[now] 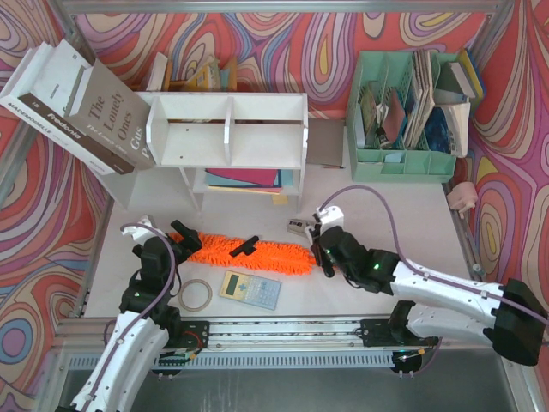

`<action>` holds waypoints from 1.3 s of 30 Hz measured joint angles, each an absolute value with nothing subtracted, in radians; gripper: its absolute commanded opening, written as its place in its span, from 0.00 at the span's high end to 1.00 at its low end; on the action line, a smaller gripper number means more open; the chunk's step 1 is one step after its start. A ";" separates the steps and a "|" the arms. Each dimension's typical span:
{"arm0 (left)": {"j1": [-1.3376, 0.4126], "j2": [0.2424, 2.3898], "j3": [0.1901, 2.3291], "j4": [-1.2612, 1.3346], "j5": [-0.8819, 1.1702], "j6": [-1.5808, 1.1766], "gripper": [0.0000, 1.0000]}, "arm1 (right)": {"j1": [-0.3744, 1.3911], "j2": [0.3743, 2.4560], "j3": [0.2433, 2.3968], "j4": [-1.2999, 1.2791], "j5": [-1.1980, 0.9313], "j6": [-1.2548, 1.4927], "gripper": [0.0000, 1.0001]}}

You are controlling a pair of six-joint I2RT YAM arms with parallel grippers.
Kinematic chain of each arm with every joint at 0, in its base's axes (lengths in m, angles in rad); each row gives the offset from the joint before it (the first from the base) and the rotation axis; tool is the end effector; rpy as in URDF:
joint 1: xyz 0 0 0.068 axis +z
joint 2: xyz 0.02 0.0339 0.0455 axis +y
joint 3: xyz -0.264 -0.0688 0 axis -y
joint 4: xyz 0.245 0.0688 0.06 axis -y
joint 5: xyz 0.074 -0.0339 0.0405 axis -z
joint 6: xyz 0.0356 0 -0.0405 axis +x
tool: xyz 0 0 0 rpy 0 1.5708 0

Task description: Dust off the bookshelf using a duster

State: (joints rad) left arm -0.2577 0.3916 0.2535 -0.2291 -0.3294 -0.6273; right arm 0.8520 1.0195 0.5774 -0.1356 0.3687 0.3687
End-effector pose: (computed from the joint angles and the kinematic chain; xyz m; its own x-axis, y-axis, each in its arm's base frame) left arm 0.1261 -0.0213 0.2013 -0.2513 -0.5082 -0.8238 -0.2449 0.8568 -0.4538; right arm 0.1536 0.1561 0.2293 -0.5168 -0.0801 -0.8524 -0.3398 0.9330 0.1183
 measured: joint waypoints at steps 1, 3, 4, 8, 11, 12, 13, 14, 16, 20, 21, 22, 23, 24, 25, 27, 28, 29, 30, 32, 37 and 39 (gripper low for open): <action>-0.258 0.392 0.253 -0.229 -0.329 -0.628 0.02 | 0.883 1.026 0.577 -0.135 0.370 0.363 0.75; -0.258 0.389 0.253 -0.229 -0.329 -0.627 0.02 | 0.934 1.042 0.577 -0.135 0.365 0.351 0.75; -0.258 0.386 0.253 -0.229 -0.329 -0.628 0.02 | 0.957 1.051 0.577 -0.135 0.360 0.344 0.74; -0.258 0.381 0.253 -0.229 -0.329 -0.628 0.02 | 1.014 1.095 0.577 -0.133 0.355 0.329 0.74; -0.258 0.381 0.253 -0.229 -0.329 -0.628 0.02 | 1.026 1.140 0.577 -0.130 0.354 0.317 0.73; -0.258 0.381 0.253 -0.229 -0.329 -0.627 0.02 | 1.026 1.154 0.578 -0.126 0.354 0.310 0.73; -0.258 0.381 0.253 -0.229 -0.329 -0.627 0.02 | 1.026 1.166 0.578 -0.119 0.355 0.300 0.72; -0.258 0.381 0.253 -0.229 -0.329 -0.627 0.02 | 1.026 1.178 0.581 -0.115 0.355 0.287 0.72; -0.258 0.381 0.253 -0.229 -0.329 -0.627 0.02 | 1.027 1.209 0.600 -0.110 0.363 0.253 0.71; -0.258 0.381 0.253 -0.229 -0.329 -0.627 0.02 | 1.026 1.289 0.662 -0.081 0.385 0.166 0.71; -0.257 0.381 0.253 -0.229 -0.329 -0.627 0.02 | 1.023 1.312 0.679 -0.069 0.389 0.144 0.71; -0.258 0.381 0.253 -0.229 -0.328 -0.627 0.02 | 1.018 1.333 0.694 -0.053 0.389 0.122 0.70; -0.258 0.381 0.253 -0.229 -0.328 -0.627 0.02 | 1.010 1.351 0.703 -0.036 0.384 0.102 0.69; -0.257 0.381 0.253 -0.229 -0.326 -0.627 0.02 | 0.997 1.367 0.710 -0.020 0.377 0.083 0.69; -0.258 0.381 0.253 -0.229 -0.325 -0.627 0.02 | 0.980 1.380 0.714 -0.006 0.367 0.066 0.69; -0.258 0.381 0.253 -0.229 -0.322 -0.627 0.02 | 0.938 1.408 0.722 0.016 0.348 0.032 0.69; -0.258 0.381 0.253 -0.229 -0.321 -0.627 0.02 | 0.921 1.425 0.727 0.027 0.340 0.018 0.69; -0.258 0.381 0.253 -0.229 -0.321 -0.627 0.02 | 0.904 1.442 0.734 0.035 0.335 0.002 0.67; -0.258 0.381 0.253 -0.229 -0.321 -0.627 0.02 | 0.890 1.461 0.742 0.044 0.329 -0.013 0.66; -0.258 0.381 0.253 -0.229 -0.321 -0.627 0.02 | 0.876 1.499 0.761 0.060 0.315 -0.042 0.63; -0.258 0.381 0.253 -0.229 -0.318 -0.624 0.02 | 0.870 1.581 0.797 0.096 0.288 -0.092 0.44; -0.258 0.381 0.253 -0.229 -0.318 -0.624 0.02 | 0.869 1.589 0.798 0.101 0.286 -0.103 0.38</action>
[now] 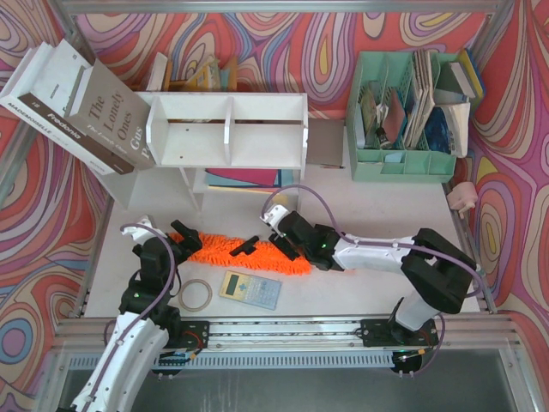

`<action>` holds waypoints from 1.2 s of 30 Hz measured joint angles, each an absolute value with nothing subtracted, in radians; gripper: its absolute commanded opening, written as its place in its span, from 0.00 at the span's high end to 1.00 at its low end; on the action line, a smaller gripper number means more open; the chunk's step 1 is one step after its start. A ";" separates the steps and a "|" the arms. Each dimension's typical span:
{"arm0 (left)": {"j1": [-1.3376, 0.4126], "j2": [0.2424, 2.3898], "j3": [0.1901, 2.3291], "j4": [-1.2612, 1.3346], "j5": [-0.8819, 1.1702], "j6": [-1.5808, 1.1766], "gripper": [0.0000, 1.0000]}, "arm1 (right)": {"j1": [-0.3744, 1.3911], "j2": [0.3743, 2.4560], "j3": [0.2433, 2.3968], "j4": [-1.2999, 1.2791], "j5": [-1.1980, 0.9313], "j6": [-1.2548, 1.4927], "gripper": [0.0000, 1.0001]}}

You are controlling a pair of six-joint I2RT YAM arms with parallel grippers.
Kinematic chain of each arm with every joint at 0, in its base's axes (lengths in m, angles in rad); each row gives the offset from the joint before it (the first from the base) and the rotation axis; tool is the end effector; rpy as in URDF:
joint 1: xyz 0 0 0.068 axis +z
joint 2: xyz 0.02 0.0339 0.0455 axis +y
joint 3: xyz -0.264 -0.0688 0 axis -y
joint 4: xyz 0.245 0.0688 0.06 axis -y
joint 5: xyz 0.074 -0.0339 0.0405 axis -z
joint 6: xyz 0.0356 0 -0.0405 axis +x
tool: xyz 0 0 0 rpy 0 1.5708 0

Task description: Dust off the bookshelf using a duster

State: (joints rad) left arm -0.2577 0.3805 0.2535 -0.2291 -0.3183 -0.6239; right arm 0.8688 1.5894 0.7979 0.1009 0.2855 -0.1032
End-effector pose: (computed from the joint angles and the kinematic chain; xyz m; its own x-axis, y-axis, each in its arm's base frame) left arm 0.1252 -0.0215 0.2024 -0.2493 -0.5081 -0.8244 -0.2307 0.8580 -0.4590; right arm 0.2163 0.2403 0.1764 -0.3481 -0.5647 -0.7483 -0.6317 0.7311 -0.2579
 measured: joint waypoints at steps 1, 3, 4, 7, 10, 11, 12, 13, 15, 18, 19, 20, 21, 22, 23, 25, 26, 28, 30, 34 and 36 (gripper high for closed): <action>-0.258 0.381 0.253 -0.229 -0.318 -0.624 0.02 | 0.867 1.589 0.797 0.102 0.284 -0.108 0.36; -0.258 0.381 0.253 -0.229 -0.318 -0.624 0.02 | 0.865 1.589 0.798 0.112 0.283 -0.108 0.35; -0.258 0.381 0.253 -0.229 -0.318 -0.624 0.02 | 0.864 1.588 0.800 0.113 0.284 -0.107 0.35; -0.257 0.382 0.253 -0.229 -0.318 -0.624 0.02 | 0.863 1.578 0.820 0.095 0.284 -0.075 0.39; -0.258 0.382 0.253 -0.228 -0.318 -0.624 0.02 | 0.868 1.553 0.876 0.054 0.287 0.015 0.45; -0.258 0.382 0.253 -0.228 -0.318 -0.624 0.02 | 0.872 1.542 0.900 0.040 0.294 0.057 0.46; -0.258 0.382 0.253 -0.228 -0.318 -0.624 0.02 | 0.880 1.532 0.927 0.028 0.300 0.109 0.49; -0.258 0.382 0.253 -0.228 -0.318 -0.624 0.01 | 0.890 1.526 0.951 0.015 0.310 0.157 0.51; -0.258 0.381 0.253 -0.228 -0.318 -0.624 0.02 | 0.916 1.523 1.007 -0.022 0.334 0.281 0.52; -0.258 0.377 0.253 -0.228 -0.318 -0.624 0.02 | 0.950 1.526 1.069 -0.091 0.350 0.473 0.54; -0.258 0.376 0.253 -0.228 -0.318 -0.624 0.02 | 0.962 1.531 1.085 -0.115 0.356 0.532 0.55; -0.258 0.375 0.253 -0.228 -0.318 -0.624 0.02 | 0.973 1.540 1.105 -0.146 0.366 0.594 0.54; -0.258 0.374 0.253 -0.228 -0.318 -0.624 0.02 | 0.983 1.551 1.122 -0.171 0.373 0.646 0.54; -0.258 0.374 0.253 -0.228 -0.318 -0.624 0.02 | 0.992 1.562 1.137 -0.195 0.377 0.692 0.54; -0.258 0.374 0.253 -0.228 -0.318 -0.624 0.02 | 1.000 1.573 1.152 -0.219 0.380 0.739 0.54; -0.257 0.371 0.253 -0.229 -0.318 -0.624 0.02 | 1.010 1.590 1.168 -0.250 0.377 0.828 0.53; -0.258 0.368 0.253 -0.229 -0.318 -0.624 0.02 | 1.014 1.595 1.171 -0.261 0.373 0.867 0.52; -0.258 0.361 0.253 -0.229 -0.318 -0.624 0.02 | 1.015 1.604 1.172 -0.279 0.361 0.945 0.52; -0.258 0.352 0.253 -0.229 -0.318 -0.624 0.02 | 1.014 1.618 1.176 -0.297 0.352 1.015 0.51; -0.258 0.332 0.253 -0.229 -0.318 -0.624 0.02 | 1.014 1.660 1.185 -0.313 0.330 1.126 0.51; -0.257 0.327 0.253 -0.229 -0.318 -0.624 0.02 | 1.014 1.681 1.189 -0.321 0.316 1.166 0.52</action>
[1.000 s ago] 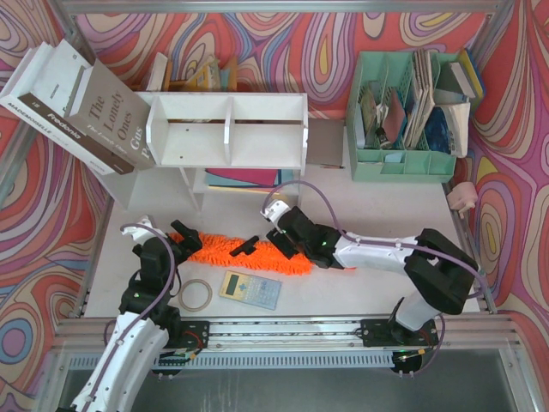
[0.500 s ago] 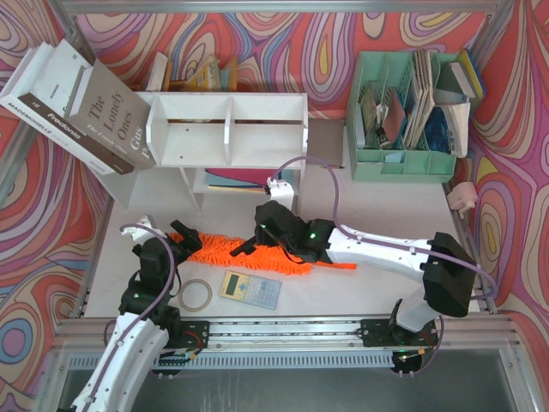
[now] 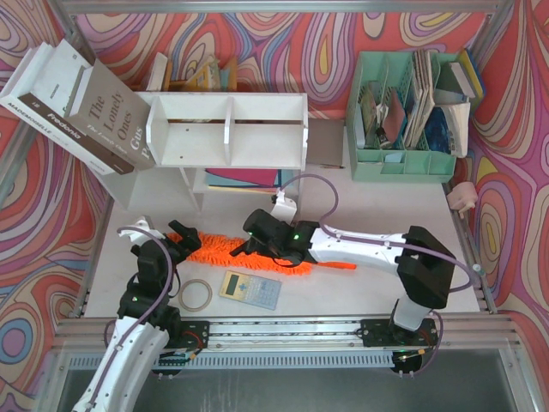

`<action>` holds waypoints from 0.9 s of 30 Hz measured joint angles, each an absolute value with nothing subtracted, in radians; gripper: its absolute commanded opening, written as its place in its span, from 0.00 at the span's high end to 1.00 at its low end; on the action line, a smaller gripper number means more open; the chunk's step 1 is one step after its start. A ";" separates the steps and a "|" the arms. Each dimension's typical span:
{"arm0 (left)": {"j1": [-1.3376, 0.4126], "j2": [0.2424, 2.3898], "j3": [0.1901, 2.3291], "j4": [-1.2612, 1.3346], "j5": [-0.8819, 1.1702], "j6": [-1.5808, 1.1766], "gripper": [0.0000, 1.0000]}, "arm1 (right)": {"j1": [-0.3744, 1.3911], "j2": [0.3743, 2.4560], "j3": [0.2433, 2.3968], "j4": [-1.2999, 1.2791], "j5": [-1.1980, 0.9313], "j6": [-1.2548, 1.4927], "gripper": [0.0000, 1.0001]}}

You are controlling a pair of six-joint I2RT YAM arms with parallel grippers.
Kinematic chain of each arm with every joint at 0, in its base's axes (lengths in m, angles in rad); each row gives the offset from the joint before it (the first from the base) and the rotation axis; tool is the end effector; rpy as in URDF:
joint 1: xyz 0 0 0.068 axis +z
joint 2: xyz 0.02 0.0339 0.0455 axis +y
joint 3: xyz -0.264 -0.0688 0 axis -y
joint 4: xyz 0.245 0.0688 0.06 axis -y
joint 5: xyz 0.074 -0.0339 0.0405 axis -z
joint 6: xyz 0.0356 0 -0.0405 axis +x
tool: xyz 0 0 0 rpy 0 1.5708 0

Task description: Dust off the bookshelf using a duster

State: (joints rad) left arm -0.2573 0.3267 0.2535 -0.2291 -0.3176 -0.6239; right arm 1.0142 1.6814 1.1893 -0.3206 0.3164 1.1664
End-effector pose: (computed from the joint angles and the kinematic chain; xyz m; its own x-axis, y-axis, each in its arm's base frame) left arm 0.1205 -0.0202 0.2080 -0.2065 -0.5196 -0.8291 -0.2060 0.8515 -0.4823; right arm 0.2036 0.3062 0.2347 -0.7889 0.3860 -0.4782 0.0797 0.8358 0.5432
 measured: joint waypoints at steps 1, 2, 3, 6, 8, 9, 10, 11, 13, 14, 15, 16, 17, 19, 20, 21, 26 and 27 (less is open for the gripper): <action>-0.258 0.326 0.253 -0.229 -0.318 -0.624 0.02 | 1.014 1.692 1.192 -0.321 0.310 1.183 0.53; -0.258 0.326 0.253 -0.229 -0.318 -0.624 0.01 | 1.014 1.703 1.195 -0.322 0.305 1.197 0.53; -0.257 0.325 0.253 -0.229 -0.317 -0.624 0.02 | 1.014 1.713 1.198 -0.322 0.301 1.211 0.53; -0.258 0.325 0.253 -0.229 -0.313 -0.624 0.02 | 1.014 1.728 1.199 -0.323 0.294 1.238 0.54; -0.258 0.324 0.253 -0.229 -0.313 -0.624 0.02 | 1.014 1.731 1.199 -0.323 0.293 1.250 0.54; -0.258 0.323 0.253 -0.229 -0.310 -0.624 0.02 | 1.014 1.732 1.200 -0.323 0.293 1.255 0.54; -0.258 0.321 0.253 -0.229 -0.310 -0.624 0.02 | 1.014 1.733 1.202 -0.323 0.293 1.259 0.54; -0.258 0.319 0.253 -0.229 -0.308 -0.624 0.02 | 1.014 1.736 1.206 -0.323 0.293 1.262 0.55; -0.258 0.316 0.253 -0.229 -0.306 -0.624 0.02 | 1.014 1.743 1.216 -0.322 0.293 1.266 0.55; -0.258 0.314 0.253 -0.229 -0.306 -0.624 0.01 | 1.014 1.747 1.219 -0.321 0.294 1.267 0.56; -0.258 0.312 0.253 -0.229 -0.305 -0.624 0.02 | 1.014 1.749 1.221 -0.321 0.294 1.269 0.56; -0.257 0.310 0.253 -0.229 -0.303 -0.624 0.02 | 1.014 1.753 1.225 -0.321 0.294 1.272 0.56; -0.258 0.309 0.253 -0.229 -0.302 -0.624 0.02 | 1.014 1.760 1.231 -0.321 0.294 1.273 0.55; -0.258 0.307 0.252 -0.229 -0.302 -0.624 0.02 | 1.014 1.783 1.250 -0.321 0.294 1.275 0.56; -0.257 0.307 0.252 -0.229 -0.302 -0.624 0.02 | 1.014 1.795 1.258 -0.320 0.294 1.277 0.56; -0.258 0.307 0.252 -0.229 -0.299 -0.624 0.02 | 1.014 1.803 1.264 -0.321 0.294 1.277 0.56; -0.258 0.307 0.250 -0.229 -0.299 -0.624 0.02 | 1.014 1.831 1.282 -0.323 0.294 1.282 0.57; -0.258 0.307 0.250 -0.229 -0.298 -0.624 0.01 | 1.014 1.834 1.285 -0.323 0.295 1.284 0.57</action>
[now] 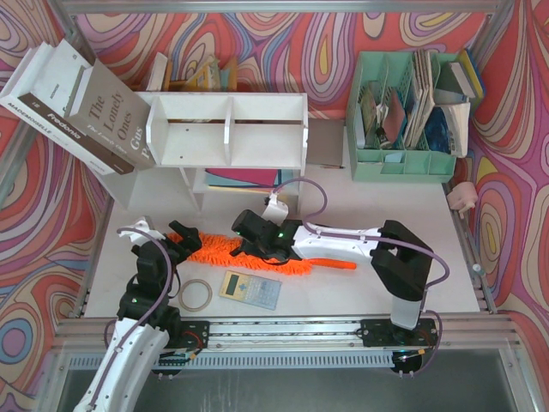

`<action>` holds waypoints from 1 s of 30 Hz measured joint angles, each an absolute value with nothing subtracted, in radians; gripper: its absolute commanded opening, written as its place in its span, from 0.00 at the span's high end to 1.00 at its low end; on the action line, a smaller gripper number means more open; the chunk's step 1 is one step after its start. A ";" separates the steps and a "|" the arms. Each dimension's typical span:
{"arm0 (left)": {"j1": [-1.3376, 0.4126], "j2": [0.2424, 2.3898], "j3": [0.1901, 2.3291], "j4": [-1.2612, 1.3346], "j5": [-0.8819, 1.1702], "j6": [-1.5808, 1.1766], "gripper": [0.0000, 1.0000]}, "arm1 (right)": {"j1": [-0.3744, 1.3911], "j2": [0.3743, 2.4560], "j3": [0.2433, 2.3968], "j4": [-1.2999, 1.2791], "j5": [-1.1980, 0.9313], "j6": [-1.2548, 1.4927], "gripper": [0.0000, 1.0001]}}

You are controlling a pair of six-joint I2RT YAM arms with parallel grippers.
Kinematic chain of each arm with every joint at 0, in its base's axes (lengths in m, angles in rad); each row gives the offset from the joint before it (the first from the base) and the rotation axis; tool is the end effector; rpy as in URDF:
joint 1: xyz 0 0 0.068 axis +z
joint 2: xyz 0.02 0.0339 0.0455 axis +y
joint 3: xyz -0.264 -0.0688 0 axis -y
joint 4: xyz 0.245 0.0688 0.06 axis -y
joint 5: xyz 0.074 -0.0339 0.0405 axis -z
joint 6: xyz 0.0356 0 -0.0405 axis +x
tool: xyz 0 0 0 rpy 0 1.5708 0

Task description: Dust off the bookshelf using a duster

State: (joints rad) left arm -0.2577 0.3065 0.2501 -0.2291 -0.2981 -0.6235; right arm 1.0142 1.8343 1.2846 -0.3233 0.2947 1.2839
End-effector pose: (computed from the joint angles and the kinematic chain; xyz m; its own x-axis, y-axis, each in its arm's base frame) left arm 0.1187 -0.0205 0.2088 -0.2042 -0.5234 -0.8273 -0.1825 0.8506 -0.4931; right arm 0.2193 0.3328 0.2087 -0.7992 0.4527 -0.3953 0.1863 0.8119 0.5533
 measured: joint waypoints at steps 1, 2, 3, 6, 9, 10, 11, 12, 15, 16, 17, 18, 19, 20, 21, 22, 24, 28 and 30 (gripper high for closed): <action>-0.258 0.307 0.250 -0.229 -0.296 -0.624 0.01 | 1.014 1.837 1.285 -0.324 0.294 1.284 0.57; -0.258 0.307 0.249 -0.229 -0.295 -0.624 0.02 | 1.014 1.839 1.286 -0.323 0.295 1.284 0.57; -0.258 0.305 0.248 -0.229 -0.295 -0.624 0.02 | 1.014 1.842 1.289 -0.324 0.295 1.284 0.57; -0.258 0.302 0.245 -0.229 -0.292 -0.624 0.02 | 1.014 1.857 1.304 -0.324 0.299 1.284 0.58; -0.258 0.302 0.245 -0.229 -0.291 -0.624 0.02 | 1.014 1.868 1.318 -0.324 0.299 1.283 0.59; -0.258 0.302 0.245 -0.229 -0.291 -0.623 0.01 | 1.014 1.871 1.321 -0.324 0.299 1.284 0.60; -0.258 0.302 0.245 -0.229 -0.290 -0.623 0.02 | 1.014 1.874 1.325 -0.324 0.300 1.284 0.60; -0.257 0.302 0.245 -0.229 -0.289 -0.623 0.02 | 1.014 1.877 1.328 -0.324 0.302 1.283 0.61; -0.258 0.302 0.244 -0.229 -0.287 -0.623 0.02 | 1.014 1.880 1.329 -0.326 0.306 1.283 0.62; -0.257 0.302 0.244 -0.229 -0.286 -0.623 0.02 | 1.014 1.880 1.329 -0.327 0.307 1.283 0.62; -0.258 0.301 0.244 -0.229 -0.284 -0.623 0.02 | 1.014 1.880 1.329 -0.327 0.307 1.284 0.63; -0.258 0.301 0.244 -0.229 -0.284 -0.623 0.02 | 1.014 1.880 1.329 -0.328 0.308 1.284 0.63; -0.258 0.300 0.244 -0.229 -0.284 -0.623 0.02 | 1.014 1.880 1.329 -0.329 0.310 1.284 0.64; -0.258 0.300 0.244 -0.229 -0.284 -0.623 0.02 | 1.014 1.880 1.329 -0.331 0.310 1.284 0.64; -0.258 0.299 0.244 -0.229 -0.284 -0.623 0.02 | 1.014 1.880 1.329 -0.334 0.311 1.285 0.65; -0.258 0.298 0.243 -0.229 -0.284 -0.623 0.01 | 1.014 1.881 1.329 -0.337 0.311 1.285 0.66; -0.258 0.296 0.242 -0.229 -0.284 -0.623 0.02 | 1.014 1.882 1.329 -0.346 0.311 1.285 0.67; -0.258 0.294 0.242 -0.229 -0.284 -0.620 0.01 | 1.014 1.888 1.329 -0.358 0.311 1.285 0.70; -0.258 0.292 0.242 -0.229 -0.284 -0.620 0.02 | 1.014 1.890 1.329 -0.361 0.311 1.286 0.73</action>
State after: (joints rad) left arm -0.2577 0.2924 0.2420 -0.2291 -0.2844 -0.6201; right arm 1.0138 1.8904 1.3289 -0.3611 0.3107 1.2861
